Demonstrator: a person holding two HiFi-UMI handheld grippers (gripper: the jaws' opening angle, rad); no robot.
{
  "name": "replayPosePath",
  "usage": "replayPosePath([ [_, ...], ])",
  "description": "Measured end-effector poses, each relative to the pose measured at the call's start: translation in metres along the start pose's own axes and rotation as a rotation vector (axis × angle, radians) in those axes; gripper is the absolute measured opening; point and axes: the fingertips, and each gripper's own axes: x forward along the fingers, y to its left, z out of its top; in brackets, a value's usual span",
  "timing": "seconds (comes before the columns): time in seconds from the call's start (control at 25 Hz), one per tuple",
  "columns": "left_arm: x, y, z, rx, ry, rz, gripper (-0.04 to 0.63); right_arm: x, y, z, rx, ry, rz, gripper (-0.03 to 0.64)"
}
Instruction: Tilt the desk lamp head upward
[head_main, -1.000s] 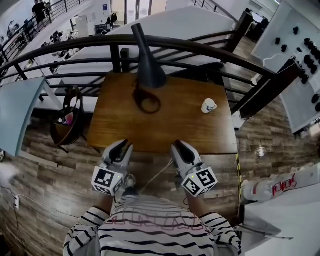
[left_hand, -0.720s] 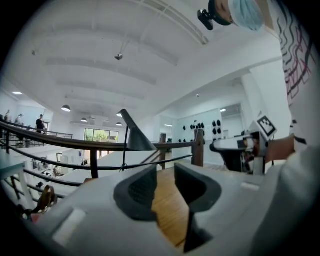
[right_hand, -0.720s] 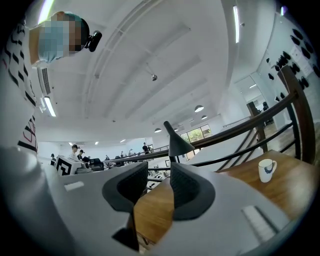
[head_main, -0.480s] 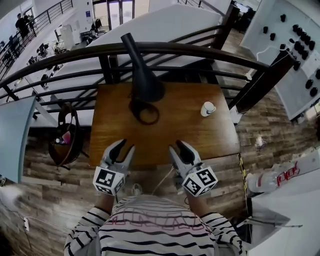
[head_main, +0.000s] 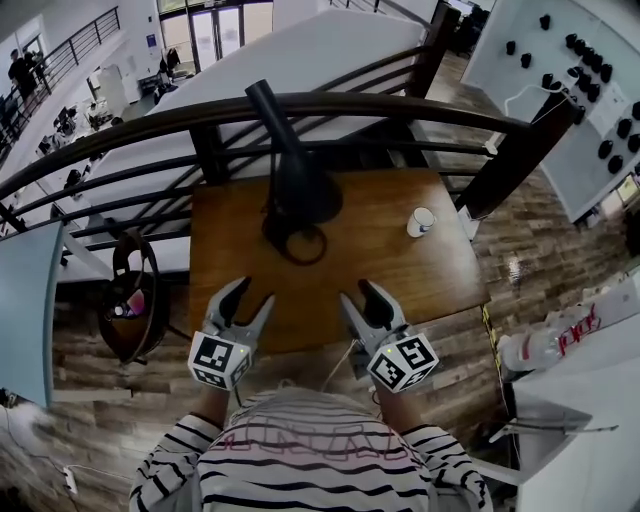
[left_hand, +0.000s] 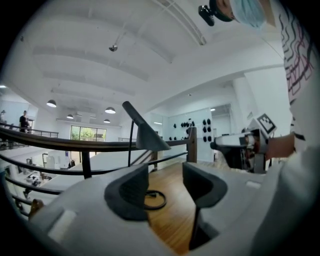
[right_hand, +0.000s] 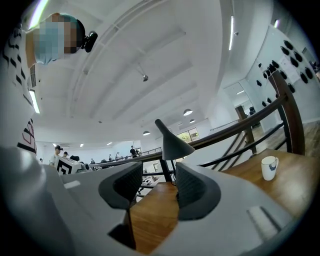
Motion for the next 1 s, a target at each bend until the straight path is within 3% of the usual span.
replayPosePath([
  [0.4,0.016,0.032,-0.022,-0.039,0.012,-0.005,0.212,0.023,-0.007,-0.01,0.006,0.016,-0.022,0.192],
  [1.0,0.082,0.098,-0.029,-0.011,0.018,0.137,0.212,0.111,-0.079,-0.027,0.047,0.106,0.131,0.195],
])
